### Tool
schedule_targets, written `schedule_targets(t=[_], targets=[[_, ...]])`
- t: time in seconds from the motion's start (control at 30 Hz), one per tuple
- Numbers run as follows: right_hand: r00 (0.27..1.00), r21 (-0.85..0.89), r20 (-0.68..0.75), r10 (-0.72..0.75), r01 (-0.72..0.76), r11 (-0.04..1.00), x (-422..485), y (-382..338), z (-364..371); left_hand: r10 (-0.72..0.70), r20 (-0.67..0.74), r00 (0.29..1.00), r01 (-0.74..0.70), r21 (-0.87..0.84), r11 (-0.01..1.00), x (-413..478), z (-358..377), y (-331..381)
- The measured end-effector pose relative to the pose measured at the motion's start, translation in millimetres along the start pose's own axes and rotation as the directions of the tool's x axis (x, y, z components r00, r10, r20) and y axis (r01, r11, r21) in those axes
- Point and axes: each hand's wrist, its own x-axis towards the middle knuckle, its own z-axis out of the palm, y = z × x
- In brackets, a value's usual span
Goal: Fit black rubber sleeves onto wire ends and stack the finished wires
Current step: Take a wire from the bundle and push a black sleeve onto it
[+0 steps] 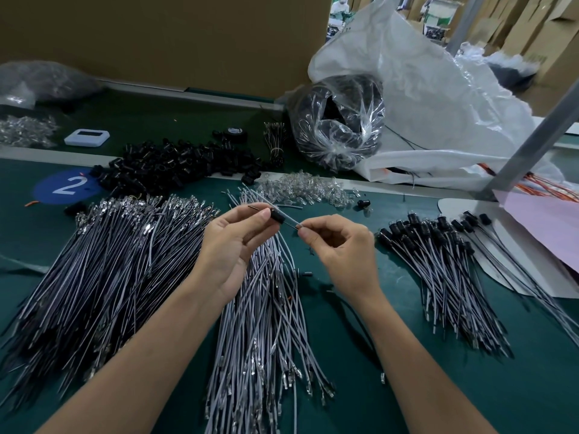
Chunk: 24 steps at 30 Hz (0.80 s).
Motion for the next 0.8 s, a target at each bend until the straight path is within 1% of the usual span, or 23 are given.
schedule_targets(t=[0.1, 0.2, 0.23, 0.3, 0.4, 0.53, 0.7, 0.8], targets=[[1.0, 0.012, -0.016, 0.002, -0.002, 1.0, 0, -1, -1, -0.027, -0.045, 0.999, 0.024, -0.065, 0.998, 0, -1, 2], [0.996, 0.031, -0.076, 0.035, -0.033, 0.999, 3, -1, -9, -0.057, -0.129, 0.99, 0.032, -0.187, 0.982, 1, -4, 7], [0.996, 0.023, -0.079, 0.039, -0.037, 0.999, 3, -1, -13, -0.064, -0.15, 0.987, 0.029, -0.224, 0.974, 2, -6, 9], [0.999, -0.042, -0.032, 0.03, -0.031, 0.999, 3, 0, -18, -0.068, -0.169, 0.983, 0.023, -0.255, 0.967, 3, -8, 11], [0.999, -0.139, 0.047, -0.006, 0.013, 0.99, 0, -1, -17, -0.062, -0.172, 0.983, 0.018, -0.246, 0.969, 5, -9, 11], [0.999, -0.128, 0.018, -0.038, 0.04, 0.991, 0, -5, -20, -0.051, -0.174, 0.983, 0.01, -0.229, 0.973, 6, -10, 10], [0.992, -0.167, 0.127, 0.004, 0.017, 0.986, -2, -6, -21, -0.022, -0.157, 0.987, -0.009, -0.195, 0.981, 6, -10, 10], [0.989, -0.167, 0.148, 0.013, 0.012, 0.986, -2, -4, -20, -0.01, -0.159, 0.987, -0.02, -0.184, 0.983, 6, -9, 10]])
